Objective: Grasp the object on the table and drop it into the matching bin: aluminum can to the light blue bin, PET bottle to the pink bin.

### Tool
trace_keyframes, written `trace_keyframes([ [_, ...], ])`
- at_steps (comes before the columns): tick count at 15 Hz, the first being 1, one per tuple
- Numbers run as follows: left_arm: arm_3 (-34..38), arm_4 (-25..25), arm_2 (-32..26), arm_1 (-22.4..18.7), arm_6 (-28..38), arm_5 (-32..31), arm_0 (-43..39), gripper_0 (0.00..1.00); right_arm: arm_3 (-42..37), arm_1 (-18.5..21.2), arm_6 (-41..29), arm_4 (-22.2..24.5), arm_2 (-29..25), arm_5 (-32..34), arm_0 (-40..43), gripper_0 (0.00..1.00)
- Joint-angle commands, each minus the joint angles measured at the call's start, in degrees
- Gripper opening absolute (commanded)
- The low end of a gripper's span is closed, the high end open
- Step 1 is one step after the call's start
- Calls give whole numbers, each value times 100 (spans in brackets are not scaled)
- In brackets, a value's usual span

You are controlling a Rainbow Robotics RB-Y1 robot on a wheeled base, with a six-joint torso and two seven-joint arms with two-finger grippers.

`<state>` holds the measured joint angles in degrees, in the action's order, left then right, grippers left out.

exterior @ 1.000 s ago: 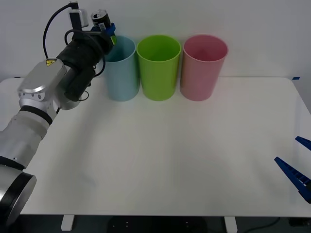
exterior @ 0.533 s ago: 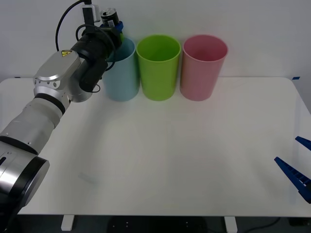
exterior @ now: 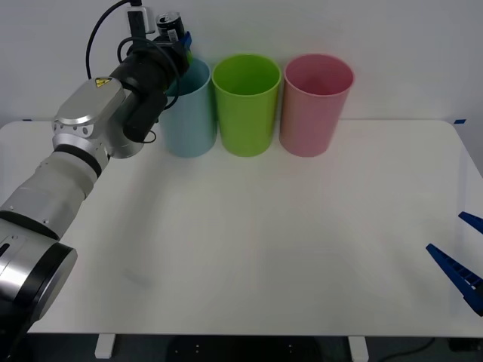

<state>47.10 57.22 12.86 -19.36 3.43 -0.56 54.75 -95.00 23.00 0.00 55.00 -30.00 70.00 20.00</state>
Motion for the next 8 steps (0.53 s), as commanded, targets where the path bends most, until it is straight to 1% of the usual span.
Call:
trace_keyframes([
  [1,0,-53,-2,-15,-18,-6,-8,100,0,0,0,0,0,0,0,100],
  [8,9,-220,-2,-103,-9,-41,-8,100,0,0,0,0,0,0,0,100],
])
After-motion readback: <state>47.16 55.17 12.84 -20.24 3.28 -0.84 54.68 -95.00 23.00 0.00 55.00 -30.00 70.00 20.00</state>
